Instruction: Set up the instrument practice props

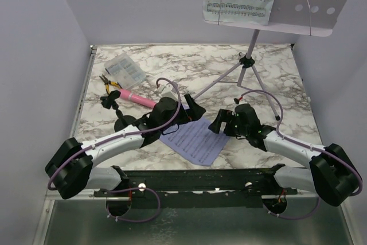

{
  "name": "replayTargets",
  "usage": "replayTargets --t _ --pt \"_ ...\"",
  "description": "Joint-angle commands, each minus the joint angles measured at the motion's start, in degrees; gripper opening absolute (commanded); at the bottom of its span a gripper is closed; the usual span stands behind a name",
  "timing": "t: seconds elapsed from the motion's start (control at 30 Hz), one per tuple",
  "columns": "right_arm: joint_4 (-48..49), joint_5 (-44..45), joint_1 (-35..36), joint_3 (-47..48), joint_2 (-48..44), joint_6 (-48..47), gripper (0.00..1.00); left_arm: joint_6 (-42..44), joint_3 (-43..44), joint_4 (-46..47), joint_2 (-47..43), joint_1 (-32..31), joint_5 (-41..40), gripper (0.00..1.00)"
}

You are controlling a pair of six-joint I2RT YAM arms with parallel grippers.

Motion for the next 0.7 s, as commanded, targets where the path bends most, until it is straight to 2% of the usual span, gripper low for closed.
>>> replayTargets --t 0.0,0.17,0.3,0.4,0.5,0.67 --pt "-0.4 -3.94 -0.98 1.44 1.9 -2.07 0.92 -13.59 -4.54 0.57 1.32 -0.18 -4.5 0.99" --pt "2.22 -6.4 -2.81 2.48 5.76 -2.47 0.84 -20.3 -8.65 0.98 3.15 -0.2 -6.22 0.99" --pt "4.82 -9.53 -4.24 2.92 7.9 -2.38 0.78 -22.47 -10.08 1.1 5.31 -0.18 -7.02 0.99" --pt "4.89 -9.53 -4.66 3.61 8.54 -3.43 0.77 -23.87 -9.9 0.57 7.19 0.28 -6.77 0.98" --pt "3.57 -10.23 -5.83 4.97 8.84 -4.88 0.77 -26.44 -10.23 -0.03 9.43 0.87 -5.98 0.91" --pt "1.57 -9.04 -6.61 6.65 9.44 -7.03 0.75 -29.0 -10.02 -0.13 13.04 1.43 -4.05 0.88"
